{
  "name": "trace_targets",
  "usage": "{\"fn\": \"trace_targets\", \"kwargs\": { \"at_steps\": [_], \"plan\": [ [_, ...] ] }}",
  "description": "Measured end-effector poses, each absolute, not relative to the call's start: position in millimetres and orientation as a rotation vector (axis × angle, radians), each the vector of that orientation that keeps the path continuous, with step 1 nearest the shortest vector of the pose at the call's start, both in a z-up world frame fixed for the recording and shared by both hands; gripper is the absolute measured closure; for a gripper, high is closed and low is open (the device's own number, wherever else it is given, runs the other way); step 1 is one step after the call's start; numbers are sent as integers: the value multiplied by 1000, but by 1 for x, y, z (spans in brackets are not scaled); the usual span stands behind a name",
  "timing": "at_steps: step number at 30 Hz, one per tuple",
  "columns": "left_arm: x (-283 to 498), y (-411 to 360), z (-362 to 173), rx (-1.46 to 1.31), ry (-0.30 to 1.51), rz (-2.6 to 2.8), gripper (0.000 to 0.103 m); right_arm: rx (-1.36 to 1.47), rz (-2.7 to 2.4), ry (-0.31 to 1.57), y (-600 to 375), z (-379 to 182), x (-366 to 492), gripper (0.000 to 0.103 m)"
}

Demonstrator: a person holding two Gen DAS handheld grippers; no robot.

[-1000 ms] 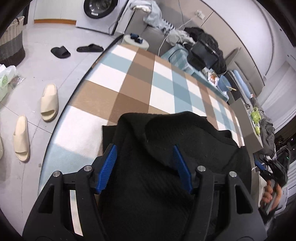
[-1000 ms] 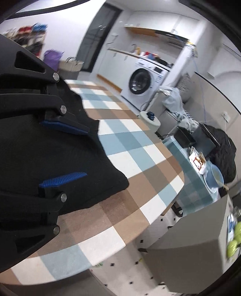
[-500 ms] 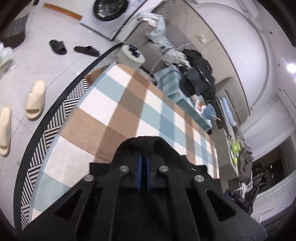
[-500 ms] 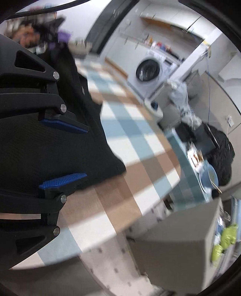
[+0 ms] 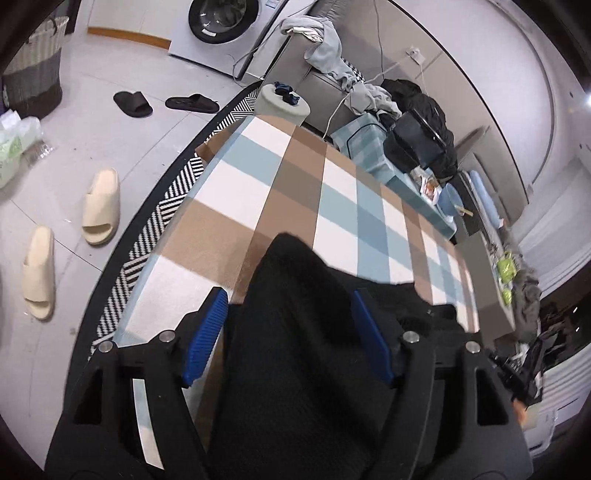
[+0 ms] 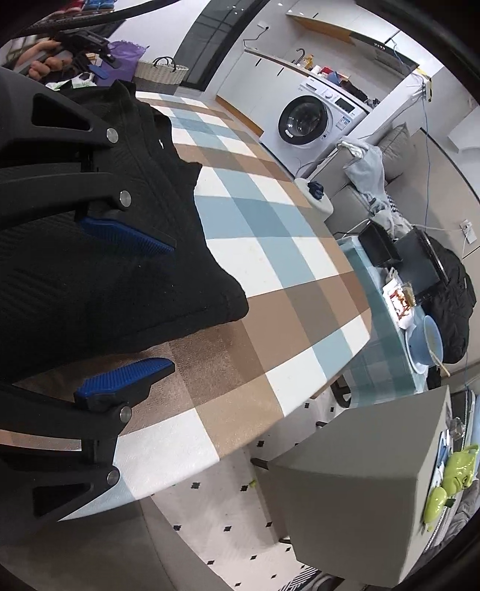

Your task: Fold small clothes

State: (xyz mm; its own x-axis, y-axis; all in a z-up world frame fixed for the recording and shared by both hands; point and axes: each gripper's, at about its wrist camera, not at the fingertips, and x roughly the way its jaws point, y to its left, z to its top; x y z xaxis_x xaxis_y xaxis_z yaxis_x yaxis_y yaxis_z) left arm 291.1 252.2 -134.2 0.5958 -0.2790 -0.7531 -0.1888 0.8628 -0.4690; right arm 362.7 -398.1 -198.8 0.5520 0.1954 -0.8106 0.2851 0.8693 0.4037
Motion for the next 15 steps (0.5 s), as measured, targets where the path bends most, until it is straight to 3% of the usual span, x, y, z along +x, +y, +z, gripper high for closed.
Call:
{"fn": "trace_targets", "kwargs": {
  "at_steps": [5, 7, 8, 9, 11, 15],
  "plan": [
    [280, 227, -144, -377, 977, -52, 31, 477, -30, 997, -388, -201, 364, 44],
    [282, 225, -153, -371, 1003, -27, 33, 458, -18, 978, -385, -199, 364, 55],
    [284, 226, -158, -388, 1014, -13, 43, 450, -19, 966, -384, -197, 364, 72],
    [286, 228, -163, -408, 1024, -11, 67, 435, -18, 950, -384, -195, 363, 86],
    [286, 230, -167, -412, 1026, -14, 90, 427, 31, 905, -383, -189, 358, 97],
    [277, 237, -164, -409, 966, -17, 95, 429, 58, 760, -388, -168, 339, 98]
  ]
}}
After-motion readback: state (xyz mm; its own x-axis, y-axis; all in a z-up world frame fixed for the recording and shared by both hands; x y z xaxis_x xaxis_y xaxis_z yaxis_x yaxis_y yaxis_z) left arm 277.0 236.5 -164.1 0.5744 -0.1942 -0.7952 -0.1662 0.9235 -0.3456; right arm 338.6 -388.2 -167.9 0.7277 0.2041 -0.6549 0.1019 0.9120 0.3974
